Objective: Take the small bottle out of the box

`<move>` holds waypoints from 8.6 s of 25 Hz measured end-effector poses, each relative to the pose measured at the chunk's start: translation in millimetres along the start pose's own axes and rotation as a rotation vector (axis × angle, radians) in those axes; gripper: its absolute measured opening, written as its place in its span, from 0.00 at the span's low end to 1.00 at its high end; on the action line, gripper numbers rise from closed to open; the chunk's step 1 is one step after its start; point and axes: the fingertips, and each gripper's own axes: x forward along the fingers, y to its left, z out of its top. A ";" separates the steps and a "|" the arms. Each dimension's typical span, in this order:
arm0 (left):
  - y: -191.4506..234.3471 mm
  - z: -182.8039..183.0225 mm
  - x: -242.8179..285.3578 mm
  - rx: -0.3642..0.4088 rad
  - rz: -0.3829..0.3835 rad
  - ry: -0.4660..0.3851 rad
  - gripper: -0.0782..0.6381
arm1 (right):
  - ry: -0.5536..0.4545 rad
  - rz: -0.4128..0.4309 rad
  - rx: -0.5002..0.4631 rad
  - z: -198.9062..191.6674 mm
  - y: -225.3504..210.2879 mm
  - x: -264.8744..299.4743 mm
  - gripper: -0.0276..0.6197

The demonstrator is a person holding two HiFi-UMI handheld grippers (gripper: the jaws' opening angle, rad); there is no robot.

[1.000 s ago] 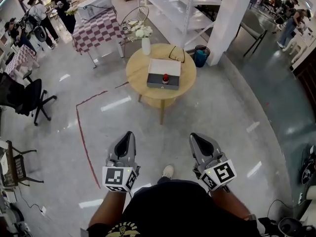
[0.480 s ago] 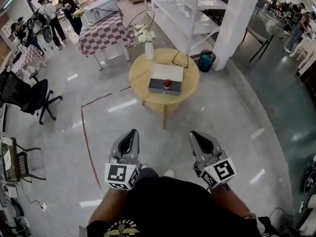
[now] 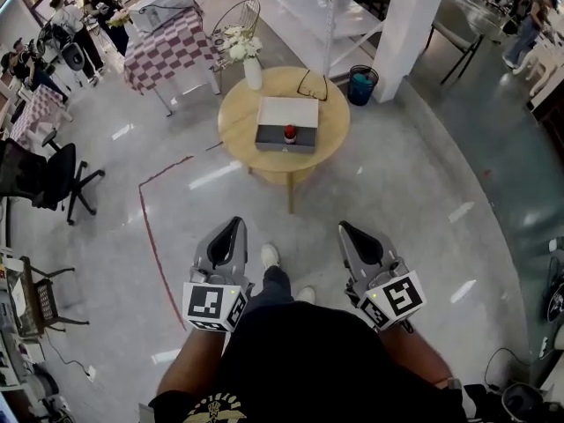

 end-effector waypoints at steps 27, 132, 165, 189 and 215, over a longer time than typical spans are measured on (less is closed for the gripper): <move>96.5 -1.3 113.7 -0.025 -0.035 0.026 0.11 | 0.032 -0.053 0.004 -0.1 -40.9 134.1 0.05; 262.3 -43.4 352.7 -0.127 -0.036 0.202 0.11 | 0.573 -0.006 -0.270 -99.3 -210.9 428.0 0.26; 246.7 -4.2 339.4 -0.114 -0.110 0.116 0.11 | 0.422 0.035 -0.285 58.8 -171.4 404.6 0.26; 266.7 -42.5 384.7 -0.131 -0.029 0.214 0.11 | 0.622 0.068 -0.200 -124.5 -220.4 451.2 0.26; 268.3 -50.3 428.1 -0.074 0.085 0.287 0.11 | 0.688 0.229 -0.222 -304.4 -251.0 461.7 0.26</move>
